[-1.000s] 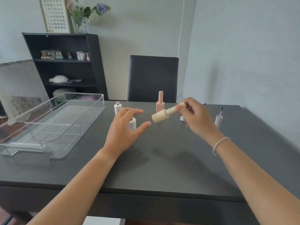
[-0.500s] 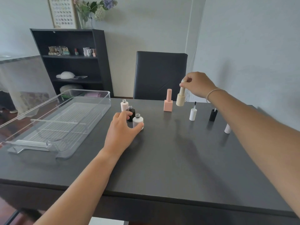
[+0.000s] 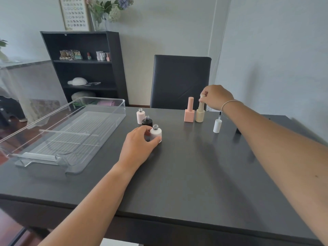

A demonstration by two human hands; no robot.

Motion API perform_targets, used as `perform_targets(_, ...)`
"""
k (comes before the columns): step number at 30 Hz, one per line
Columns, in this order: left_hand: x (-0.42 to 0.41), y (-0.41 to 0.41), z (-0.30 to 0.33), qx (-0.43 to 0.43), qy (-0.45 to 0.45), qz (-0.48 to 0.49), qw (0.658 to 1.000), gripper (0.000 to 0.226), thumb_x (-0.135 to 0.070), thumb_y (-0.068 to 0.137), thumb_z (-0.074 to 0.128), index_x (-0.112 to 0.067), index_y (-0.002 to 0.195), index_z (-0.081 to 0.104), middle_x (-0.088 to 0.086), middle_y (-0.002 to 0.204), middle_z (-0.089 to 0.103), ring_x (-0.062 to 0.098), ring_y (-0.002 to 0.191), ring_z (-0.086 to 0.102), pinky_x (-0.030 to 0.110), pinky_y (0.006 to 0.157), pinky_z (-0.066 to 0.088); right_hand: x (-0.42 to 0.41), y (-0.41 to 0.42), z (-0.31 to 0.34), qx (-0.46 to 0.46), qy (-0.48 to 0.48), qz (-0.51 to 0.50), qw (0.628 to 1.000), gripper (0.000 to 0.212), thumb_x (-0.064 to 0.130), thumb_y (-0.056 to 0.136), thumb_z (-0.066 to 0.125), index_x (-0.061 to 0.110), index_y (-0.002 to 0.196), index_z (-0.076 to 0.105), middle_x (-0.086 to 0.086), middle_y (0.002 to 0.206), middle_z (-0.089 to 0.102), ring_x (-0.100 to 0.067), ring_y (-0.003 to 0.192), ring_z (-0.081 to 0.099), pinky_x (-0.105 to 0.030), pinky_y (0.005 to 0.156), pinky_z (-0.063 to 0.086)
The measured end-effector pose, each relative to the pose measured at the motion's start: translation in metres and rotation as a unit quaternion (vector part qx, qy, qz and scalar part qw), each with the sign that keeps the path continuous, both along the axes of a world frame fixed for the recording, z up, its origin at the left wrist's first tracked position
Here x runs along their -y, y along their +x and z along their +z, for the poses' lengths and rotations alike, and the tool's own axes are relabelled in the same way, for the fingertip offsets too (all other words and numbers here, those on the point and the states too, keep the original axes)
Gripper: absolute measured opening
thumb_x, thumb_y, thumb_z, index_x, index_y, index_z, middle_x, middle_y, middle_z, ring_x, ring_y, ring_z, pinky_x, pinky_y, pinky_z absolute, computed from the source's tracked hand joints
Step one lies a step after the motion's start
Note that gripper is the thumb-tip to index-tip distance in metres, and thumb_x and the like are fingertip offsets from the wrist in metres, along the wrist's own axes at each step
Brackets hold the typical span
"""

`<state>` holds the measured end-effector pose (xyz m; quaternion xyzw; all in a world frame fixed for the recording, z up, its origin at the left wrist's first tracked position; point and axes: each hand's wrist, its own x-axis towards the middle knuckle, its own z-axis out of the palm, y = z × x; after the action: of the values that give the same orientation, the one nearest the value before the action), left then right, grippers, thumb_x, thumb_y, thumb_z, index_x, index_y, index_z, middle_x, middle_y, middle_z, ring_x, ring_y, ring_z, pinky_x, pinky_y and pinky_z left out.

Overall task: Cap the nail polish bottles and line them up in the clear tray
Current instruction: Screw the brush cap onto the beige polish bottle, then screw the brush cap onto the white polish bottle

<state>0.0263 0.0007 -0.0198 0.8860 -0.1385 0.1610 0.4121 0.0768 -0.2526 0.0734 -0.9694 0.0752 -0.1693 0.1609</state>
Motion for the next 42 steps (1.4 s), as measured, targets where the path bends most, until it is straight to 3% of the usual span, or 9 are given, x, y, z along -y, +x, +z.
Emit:
perform_targets(5, -0.001, 0.000, 0.000, -0.001, -0.006, -0.023, 1.000, 0.024, -0.033, 0.075, 0.071, -0.027, 0.095, 0.059, -0.019, 0.083, 0.056, -0.005, 0.076, 0.053, 0.005, 0.062, 0.034, 0.001, -0.004, 0.000, 0.015, -0.006, -0.002, 1.000, 0.024, 0.022, 0.091, 0.050, 0.009, 0.107, 0.063, -0.013, 0.113, 0.064, -0.031, 0.098, 0.058, -0.033, 0.079, 0.044)
perform_targets(8, -0.001, -0.001, 0.000, 0.003, -0.011, -0.031, 0.999, 0.024, -0.033, 0.074, 0.072, -0.028, 0.094, 0.059, -0.018, 0.084, 0.057, -0.003, 0.078, 0.054, 0.005, 0.064, 0.033, 0.003, -0.018, 0.005, 0.079, 0.018, -0.009, 0.997, 0.031, 0.025, 0.091, 0.050, 0.016, 0.120, 0.056, -0.008, 0.116, 0.063, -0.028, 0.104, 0.057, -0.034, 0.086, 0.044)
perform_targets(12, 0.001, -0.001, 0.002, 0.006, -0.032, -0.049, 0.998, 0.023, -0.032, 0.073, 0.073, -0.031, 0.090, 0.058, -0.022, 0.084, 0.057, -0.008, 0.081, 0.054, 0.003, 0.064, 0.035, -0.002, -0.054, 0.005, 0.231, 0.100, -0.010, 0.968, 0.023, 0.026, 0.087, 0.053, 0.017, 0.107, 0.060, 0.003, 0.092, 0.065, -0.015, 0.083, 0.052, -0.026, 0.072, 0.038)
perform_targets(15, 0.004, -0.002, 0.004, 0.007, -0.047, -0.070, 0.996, 0.022, -0.030, 0.073, 0.073, -0.032, 0.089, 0.057, -0.025, 0.086, 0.058, -0.009, 0.085, 0.055, 0.002, 0.066, 0.036, -0.008, -0.086, -0.015, 0.283, 0.156, -0.020, 0.946, 0.018, 0.029, 0.084, 0.056, 0.019, 0.099, 0.059, 0.008, 0.086, 0.060, -0.012, 0.082, 0.052, -0.025, 0.069, 0.037)
perform_targets(19, 0.006, -0.005, 0.004, 0.010, -0.071, -0.092, 0.993, 0.023, -0.029, 0.073, 0.073, -0.032, 0.090, 0.058, -0.026, 0.088, 0.060, -0.005, 0.086, 0.057, 0.003, 0.069, 0.039, -0.011, -0.108, -0.051, 0.247, 0.218, -0.051, 0.943, 0.028, 0.034, 0.083, 0.060, 0.020, 0.107, 0.054, 0.006, 0.098, 0.054, -0.010, 0.093, 0.049, -0.023, 0.071, 0.033)
perform_targets(27, 0.008, -0.009, 0.002, 0.006, -0.068, -0.150, 0.986, 0.027, -0.026, 0.073, 0.074, -0.031, 0.094, 0.059, -0.017, 0.091, 0.063, -0.003, 0.079, 0.059, 0.001, 0.067, 0.040, -0.008, -0.089, -0.080, 0.082, 0.277, -0.128, 0.949, 0.061, 0.039, 0.082, 0.060, 0.011, 0.133, 0.040, -0.009, 0.130, 0.053, -0.027, 0.118, 0.049, -0.033, 0.089, 0.040)
perform_targets(33, 0.007, -0.006, 0.001, 0.014, -0.074, -0.150, 0.986, 0.027, -0.026, 0.072, 0.074, -0.039, 0.090, 0.058, -0.016, 0.088, 0.063, -0.004, 0.074, 0.056, 0.002, 0.066, 0.039, -0.007, -0.075, -0.081, 0.089, 0.271, -0.148, 0.947, 0.037, 0.029, 0.085, 0.057, 0.011, 0.117, 0.054, -0.008, 0.116, 0.063, -0.027, 0.105, 0.056, -0.030, 0.078, 0.039)
perform_targets(37, 0.008, -0.006, 0.000, 0.034, -0.082, -0.146, 0.985, 0.026, -0.025, 0.071, 0.073, -0.034, 0.093, 0.061, -0.019, 0.087, 0.062, -0.004, 0.076, 0.054, 0.003, 0.067, 0.040, -0.008, -0.076, -0.085, 0.103, 0.256, -0.144, 0.950, 0.026, 0.026, 0.087, 0.052, 0.013, 0.109, 0.056, -0.007, 0.111, 0.065, -0.027, 0.098, 0.058, -0.029, 0.074, 0.040)
perform_targets(42, 0.009, -0.005, 0.000, 0.044, -0.097, -0.145, 0.984, 0.028, -0.021, 0.071, 0.073, -0.030, 0.095, 0.061, -0.015, 0.095, 0.063, 0.001, 0.083, 0.057, 0.010, 0.071, 0.046, -0.026, -0.086, -0.082, 0.106, 0.284, -0.014, 0.953, 0.016, 0.027, 0.084, 0.058, 0.017, 0.096, 0.057, 0.001, 0.097, 0.065, -0.015, 0.088, 0.058, -0.026, 0.073, 0.042)
